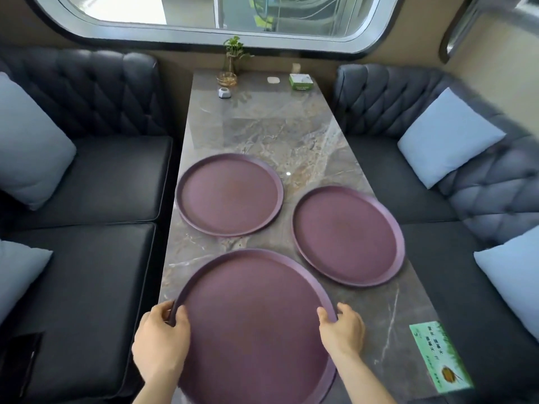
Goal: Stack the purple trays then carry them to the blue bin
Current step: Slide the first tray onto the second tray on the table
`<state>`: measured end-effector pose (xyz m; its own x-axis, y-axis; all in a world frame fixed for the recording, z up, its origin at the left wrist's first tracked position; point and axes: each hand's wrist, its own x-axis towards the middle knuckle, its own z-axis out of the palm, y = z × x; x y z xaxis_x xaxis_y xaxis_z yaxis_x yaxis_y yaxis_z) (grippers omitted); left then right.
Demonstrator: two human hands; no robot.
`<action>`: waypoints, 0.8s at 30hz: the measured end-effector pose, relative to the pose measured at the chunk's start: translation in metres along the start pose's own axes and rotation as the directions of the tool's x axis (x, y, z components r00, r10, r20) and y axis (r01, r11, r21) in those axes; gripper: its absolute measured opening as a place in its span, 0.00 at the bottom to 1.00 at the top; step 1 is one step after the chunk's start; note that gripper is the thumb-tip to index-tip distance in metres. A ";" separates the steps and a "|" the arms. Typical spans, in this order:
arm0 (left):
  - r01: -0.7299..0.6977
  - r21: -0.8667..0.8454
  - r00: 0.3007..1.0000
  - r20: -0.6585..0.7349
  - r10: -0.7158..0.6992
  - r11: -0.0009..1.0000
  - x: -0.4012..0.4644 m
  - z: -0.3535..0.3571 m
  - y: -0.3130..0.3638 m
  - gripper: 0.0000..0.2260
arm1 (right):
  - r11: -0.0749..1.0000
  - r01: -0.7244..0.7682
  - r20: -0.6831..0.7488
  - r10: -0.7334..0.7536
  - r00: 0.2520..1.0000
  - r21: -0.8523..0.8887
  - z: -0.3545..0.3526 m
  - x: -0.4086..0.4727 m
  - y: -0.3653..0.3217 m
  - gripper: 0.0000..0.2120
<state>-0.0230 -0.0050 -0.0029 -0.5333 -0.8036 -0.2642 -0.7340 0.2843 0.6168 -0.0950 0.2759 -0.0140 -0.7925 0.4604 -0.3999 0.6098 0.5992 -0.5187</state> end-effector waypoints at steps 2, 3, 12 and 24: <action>-0.023 -0.060 0.999 -0.028 0.022 0.998 -0.001 0.001 0.019 0.12 | 1.000 -0.014 -0.078 0.015 0.997 0.005 -0.014 0.007 -0.002 0.18; -0.037 -0.085 0.999 -0.037 0.034 0.996 -0.001 0.002 0.030 0.10 | 1.000 -0.005 -0.107 0.007 0.994 0.014 -0.023 0.011 -0.003 0.14; -0.167 -0.210 0.983 0.037 0.179 0.963 -0.013 0.065 0.144 0.12 | 0.995 0.060 -0.279 -0.036 0.960 0.080 -0.105 0.096 -0.019 0.11; -0.145 -0.085 0.953 0.257 0.163 0.986 -0.014 0.192 0.235 0.20 | 1.000 0.012 -0.258 -0.018 0.966 -0.026 -0.151 0.265 -0.032 0.13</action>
<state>-0.2689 0.1732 0.0029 -0.7355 -0.5848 -0.3422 -0.6103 0.3525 0.7094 -0.3244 0.4778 0.0105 -0.7767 0.6031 -0.1818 0.6004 0.6215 -0.5031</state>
